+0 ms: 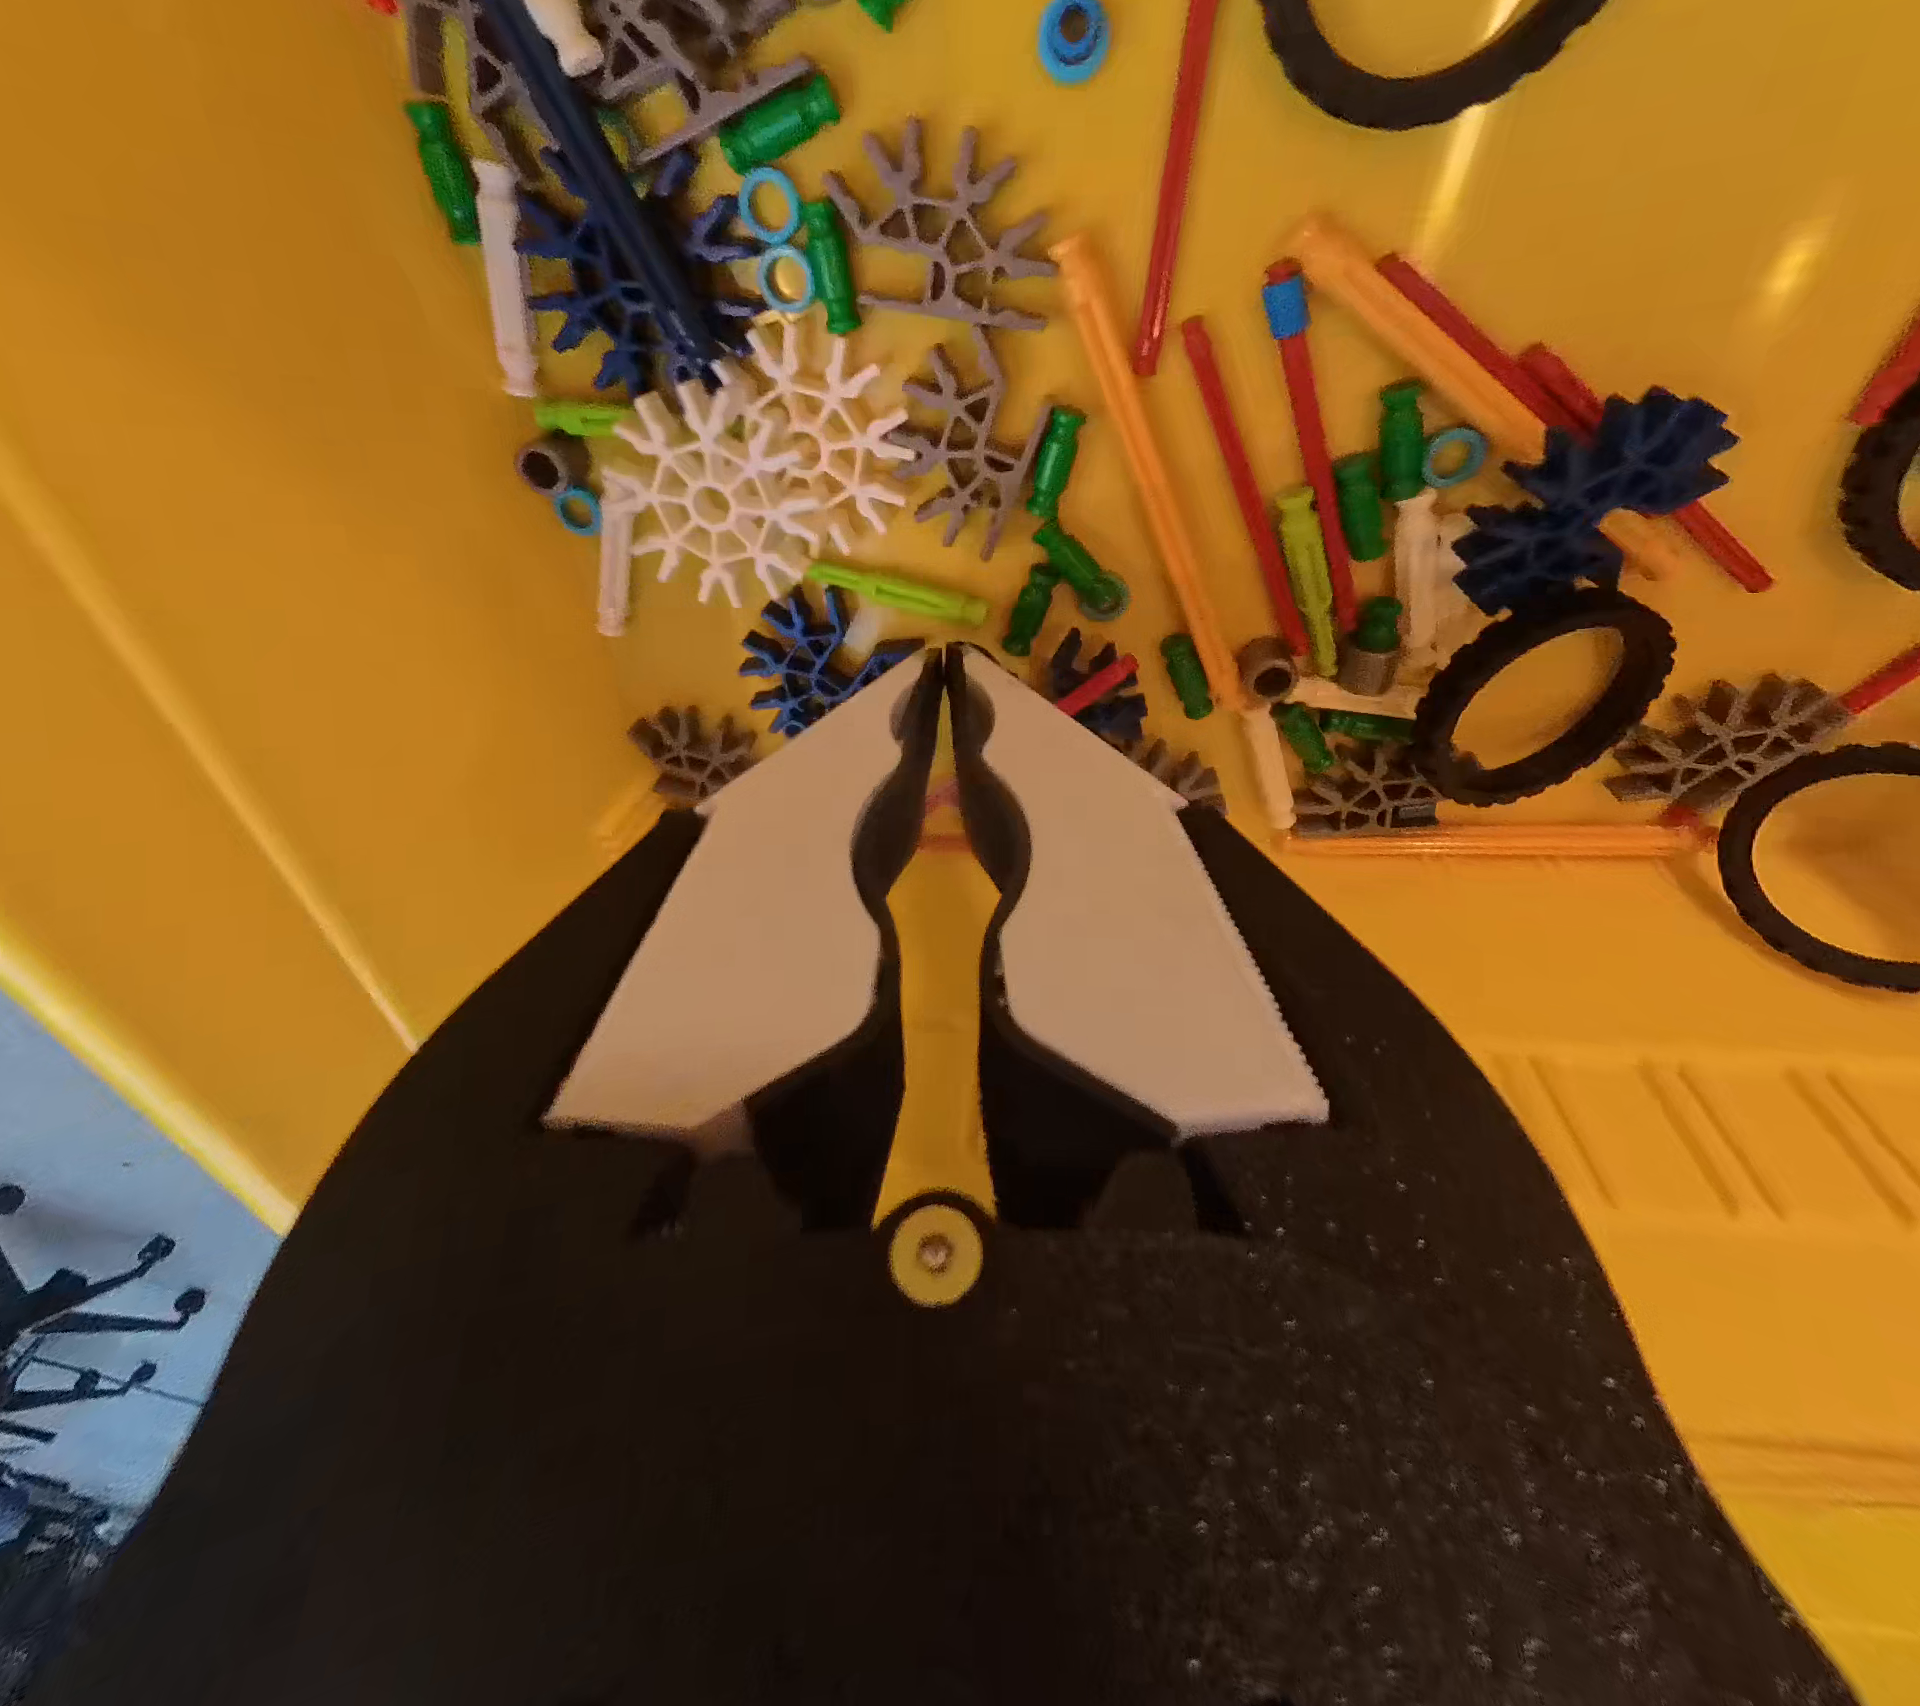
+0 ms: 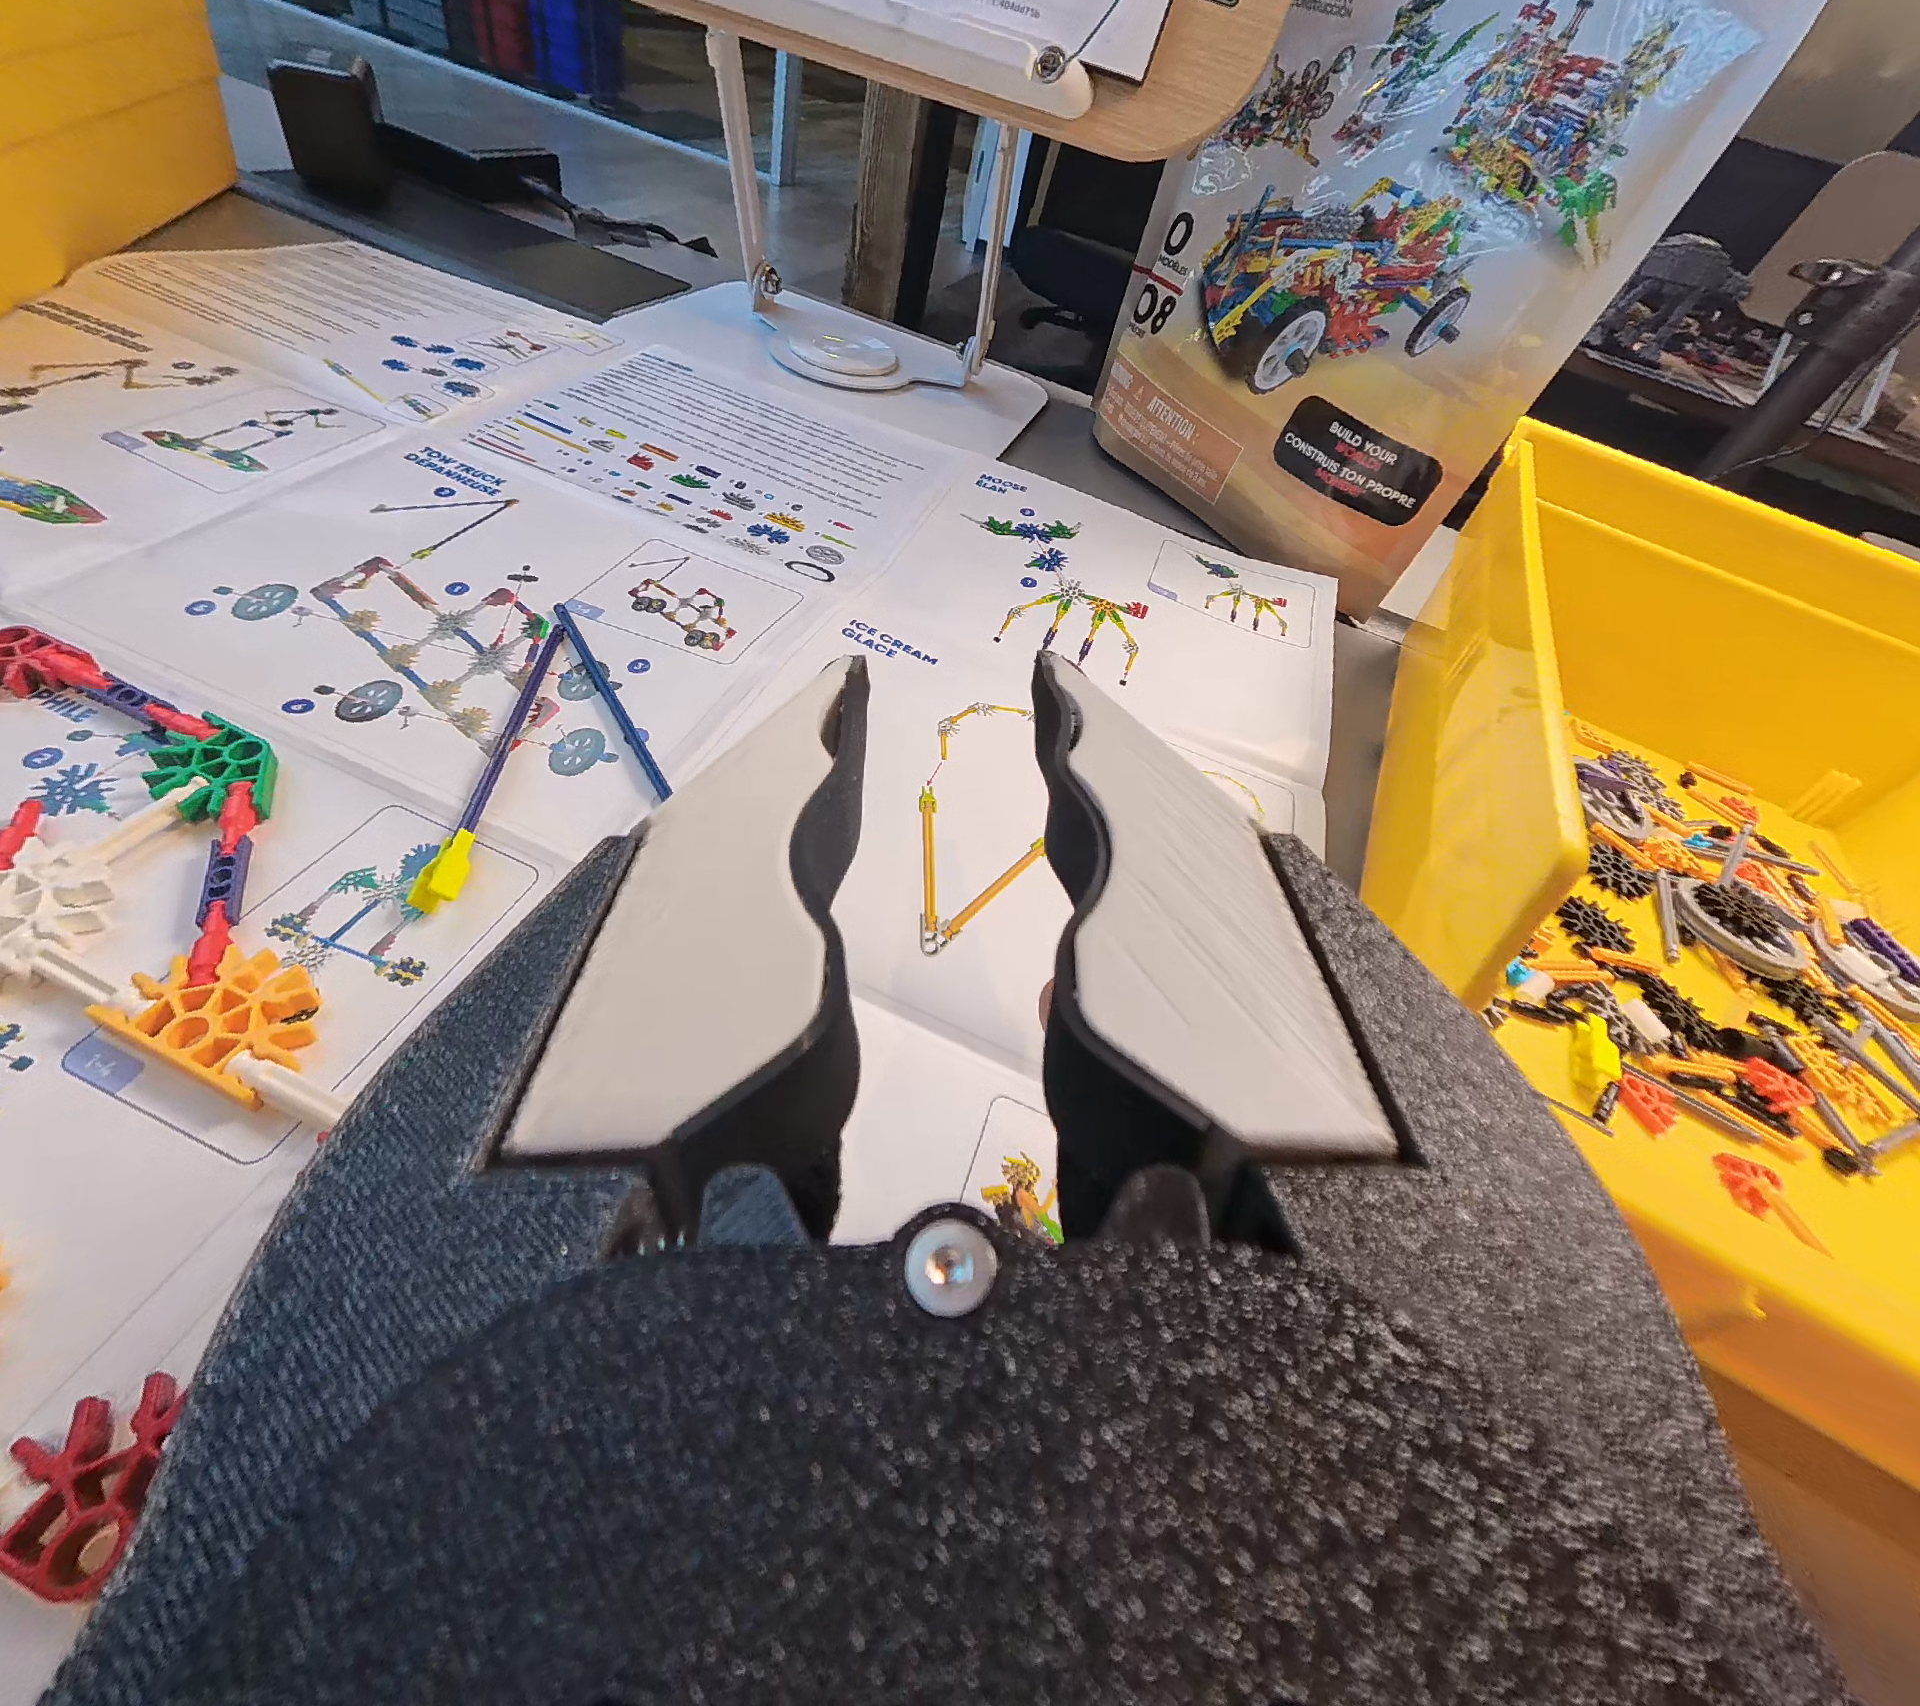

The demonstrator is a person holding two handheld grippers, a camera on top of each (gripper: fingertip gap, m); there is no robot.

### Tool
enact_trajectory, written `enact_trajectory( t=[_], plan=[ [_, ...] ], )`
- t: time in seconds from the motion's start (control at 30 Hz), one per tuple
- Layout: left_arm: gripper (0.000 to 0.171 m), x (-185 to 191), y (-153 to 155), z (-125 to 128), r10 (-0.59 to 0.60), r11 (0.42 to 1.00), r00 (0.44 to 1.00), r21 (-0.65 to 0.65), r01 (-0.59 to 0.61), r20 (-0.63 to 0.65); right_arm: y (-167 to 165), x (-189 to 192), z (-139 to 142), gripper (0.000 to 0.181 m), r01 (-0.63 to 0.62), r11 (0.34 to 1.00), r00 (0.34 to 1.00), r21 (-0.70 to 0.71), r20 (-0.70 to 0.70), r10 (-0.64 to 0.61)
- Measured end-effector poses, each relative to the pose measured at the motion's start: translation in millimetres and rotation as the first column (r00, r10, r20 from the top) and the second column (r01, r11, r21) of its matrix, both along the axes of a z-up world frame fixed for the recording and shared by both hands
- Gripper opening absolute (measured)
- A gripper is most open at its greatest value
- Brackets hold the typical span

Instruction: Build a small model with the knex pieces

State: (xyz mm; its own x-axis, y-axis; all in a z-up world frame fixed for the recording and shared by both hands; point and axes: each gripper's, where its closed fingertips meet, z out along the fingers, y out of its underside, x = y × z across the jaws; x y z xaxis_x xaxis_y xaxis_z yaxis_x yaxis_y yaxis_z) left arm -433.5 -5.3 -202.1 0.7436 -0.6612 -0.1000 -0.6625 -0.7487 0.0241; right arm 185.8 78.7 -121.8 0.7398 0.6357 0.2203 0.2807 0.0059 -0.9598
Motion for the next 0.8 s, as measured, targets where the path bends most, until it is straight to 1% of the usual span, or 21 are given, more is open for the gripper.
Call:
enact_trajectory(
  t=[0.1,0.13,0.17,0.2,0.33,0.4,0.47,0.57,0.67,0.8],
  plan=[
    [0.000,5,-3,10,0.007,1.000,0.999,0.021,-0.008,0.046,0,0,0,0.031,-0.002,1.000,1.000,0.001,-0.002,0.002],
    [0.003,7,-3,14,0.011,1.000,0.998,0.026,-0.013,0.067,-1,-1,1,0.031,-0.002,1.000,1.000,0.001,-0.002,0.002],
    [0.011,7,-3,19,0.015,0.999,0.997,0.032,-0.018,0.078,-1,-1,1,0.031,-0.003,1.000,1.000,0.003,-0.001,0.003],
    [0.019,6,-4,24,0.021,0.999,0.996,0.039,-0.024,0.083,-1,-1,1,0.031,-0.003,1.000,1.000,0.004,-0.001,0.003],
    [0.025,-4,4,42,0.049,0.991,0.995,0.122,-0.059,0.084,-2,-1,2,0.031,-0.005,1.000,1.000,0.007,-0.002,0.005],
    [0.025,-13,10,46,0.077,0.984,0.995,0.158,-0.086,0.060,-2,-2,1,0.031,-0.006,1.000,1.000,0.006,0.000,0.006],
    [0.025,-22,17,44,0.098,0.978,0.995,0.181,-0.099,0.015,-2,-2,1,0.031,-0.006,1.000,1.000,0.006,0.003,0.006],
    [0.022,-29,33,33,0.137,0.969,0.989,0.214,-0.123,-0.054,-1,-3,1,0.031,-0.006,1.000,1.000,0.006,0.003,0.006],
    [0.016,-21,55,21,0.162,0.958,0.985,0.249,-0.141,-0.064,-1,-2,0,0.031,-0.002,1.000,1.000,0.007,0.008,0.002],
    [0.017,0,76,6,0.144,0.960,0.989,0.249,-0.131,-0.035,0,0,0,0.031,0.005,1.000,1.000,0.007,0.010,-0.005]
  ],
)
